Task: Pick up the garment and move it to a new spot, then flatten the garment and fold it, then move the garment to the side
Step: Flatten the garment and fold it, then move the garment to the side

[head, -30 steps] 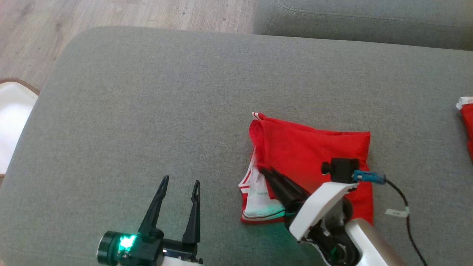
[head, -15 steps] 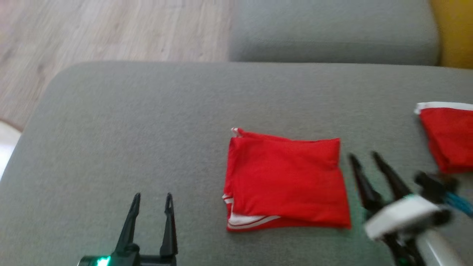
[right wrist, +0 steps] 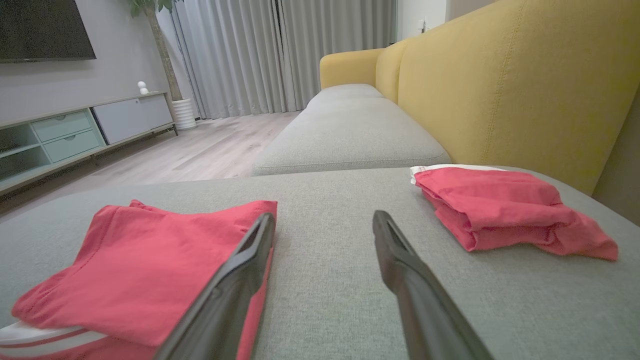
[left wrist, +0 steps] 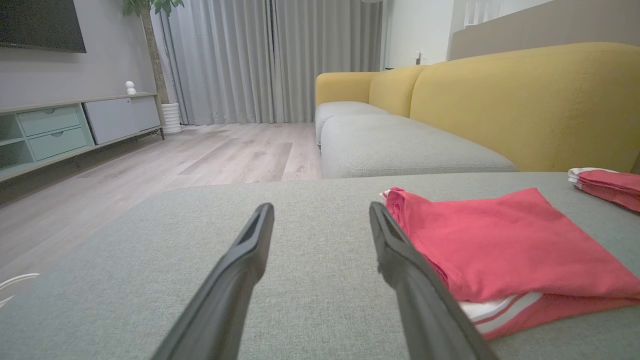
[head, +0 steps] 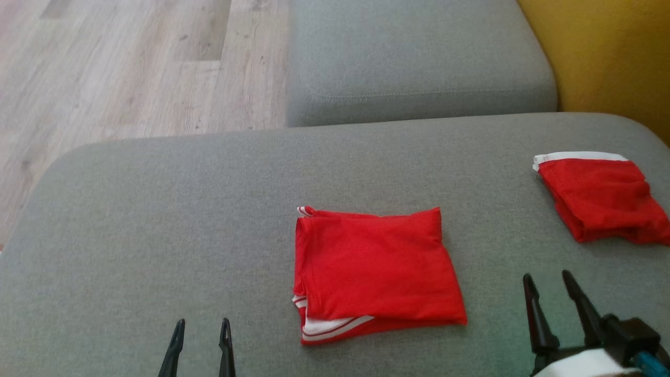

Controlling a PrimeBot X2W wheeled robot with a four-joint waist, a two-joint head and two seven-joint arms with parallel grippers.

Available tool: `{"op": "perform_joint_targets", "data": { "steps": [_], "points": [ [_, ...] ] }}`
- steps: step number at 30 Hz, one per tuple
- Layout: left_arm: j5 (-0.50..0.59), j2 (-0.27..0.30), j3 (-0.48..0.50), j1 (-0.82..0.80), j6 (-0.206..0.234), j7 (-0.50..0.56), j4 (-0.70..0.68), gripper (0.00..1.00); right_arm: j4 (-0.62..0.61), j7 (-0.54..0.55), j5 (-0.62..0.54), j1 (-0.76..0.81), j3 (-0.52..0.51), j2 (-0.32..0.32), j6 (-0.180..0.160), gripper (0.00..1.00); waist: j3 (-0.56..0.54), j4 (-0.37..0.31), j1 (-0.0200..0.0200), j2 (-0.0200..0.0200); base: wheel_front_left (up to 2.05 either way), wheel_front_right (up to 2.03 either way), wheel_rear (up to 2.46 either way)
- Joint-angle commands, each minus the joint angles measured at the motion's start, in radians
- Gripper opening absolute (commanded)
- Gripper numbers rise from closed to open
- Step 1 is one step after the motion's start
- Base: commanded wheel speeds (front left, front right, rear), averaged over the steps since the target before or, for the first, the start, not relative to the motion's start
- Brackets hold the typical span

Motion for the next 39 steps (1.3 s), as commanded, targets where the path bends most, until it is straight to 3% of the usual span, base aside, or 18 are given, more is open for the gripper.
{"op": "perform_joint_targets", "data": {
  "steps": [1, 11, 26, 39],
  "points": [
    [0.010, -0.014, 0.038, -0.036, -0.005, -0.010, -0.038, 1.00, -0.037, -0.013, 0.000, -0.015, 0.020, -0.010, 0.007, 1.00, -0.010, -0.006, 0.0002, 0.0000, 0.00, 0.00, 0.00],
    [0.015, -0.026, 0.062, -0.031, -0.023, -0.010, -0.029, 1.00, -0.053, -0.013, 0.036, 0.014, 0.052, -0.010, 0.007, 1.00, -0.027, -0.007, 0.0002, 0.0000, 0.00, 0.00, 0.00],
    [0.027, -0.033, 0.074, -0.039, 0.000, -0.010, -0.023, 1.00, -0.057, -0.013, 0.035, 0.002, 0.073, -0.004, 0.007, 1.00, -0.018, -0.016, 0.0002, 0.0000, 0.00, 0.00, 0.00],
    [0.043, -0.034, 0.059, -0.059, -0.009, -0.010, -0.027, 1.00, -0.058, -0.014, 0.023, 0.000, 0.072, -0.010, 0.007, 1.00, 0.005, -0.007, 0.0002, 0.0000, 0.00, 0.00, 0.00]
  ]
}}
